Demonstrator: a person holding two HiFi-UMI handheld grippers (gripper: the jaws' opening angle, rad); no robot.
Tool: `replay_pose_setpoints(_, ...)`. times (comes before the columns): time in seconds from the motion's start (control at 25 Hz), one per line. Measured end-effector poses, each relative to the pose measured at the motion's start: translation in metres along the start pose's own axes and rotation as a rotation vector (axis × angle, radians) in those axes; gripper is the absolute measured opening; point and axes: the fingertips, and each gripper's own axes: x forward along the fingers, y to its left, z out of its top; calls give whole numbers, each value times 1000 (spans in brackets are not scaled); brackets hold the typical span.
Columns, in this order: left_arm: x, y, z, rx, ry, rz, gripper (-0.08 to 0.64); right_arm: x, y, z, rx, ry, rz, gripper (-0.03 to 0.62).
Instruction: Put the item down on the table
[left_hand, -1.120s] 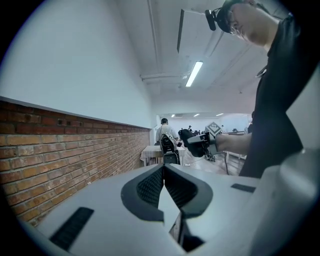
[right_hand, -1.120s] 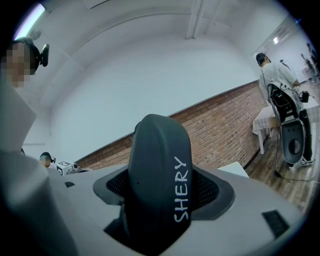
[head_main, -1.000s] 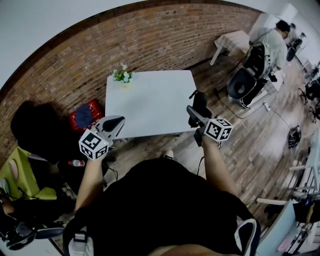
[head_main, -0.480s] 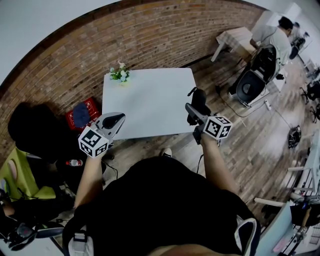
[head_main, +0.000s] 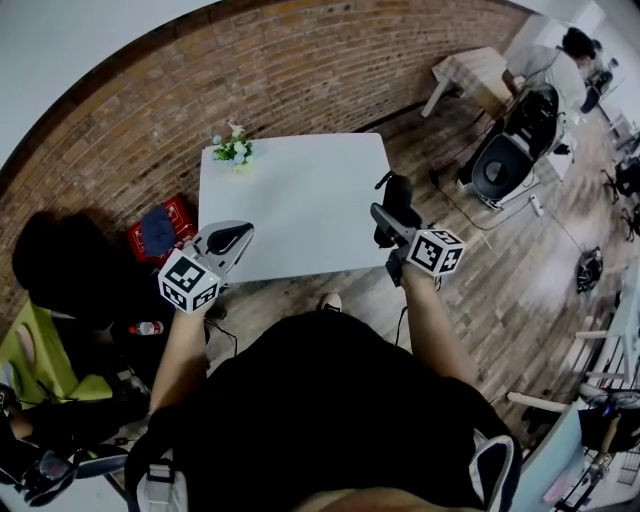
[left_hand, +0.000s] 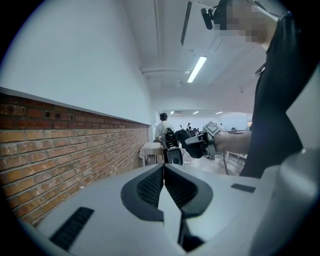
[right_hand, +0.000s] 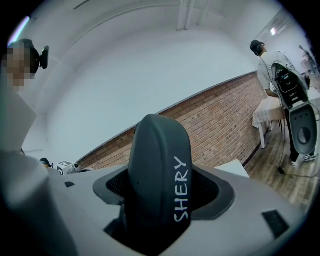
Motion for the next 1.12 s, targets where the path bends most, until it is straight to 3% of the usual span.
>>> replay_pose_setpoints(0.44, 39, 9, 2, -4, 18, -24, 11, 7, -32, 12, 31, -9, -3, 350)
replay_pose_setpoints(1.12, 97, 31, 9, -29, 42, 6, 11, 36, -83, 49, 68, 0, 57, 350)
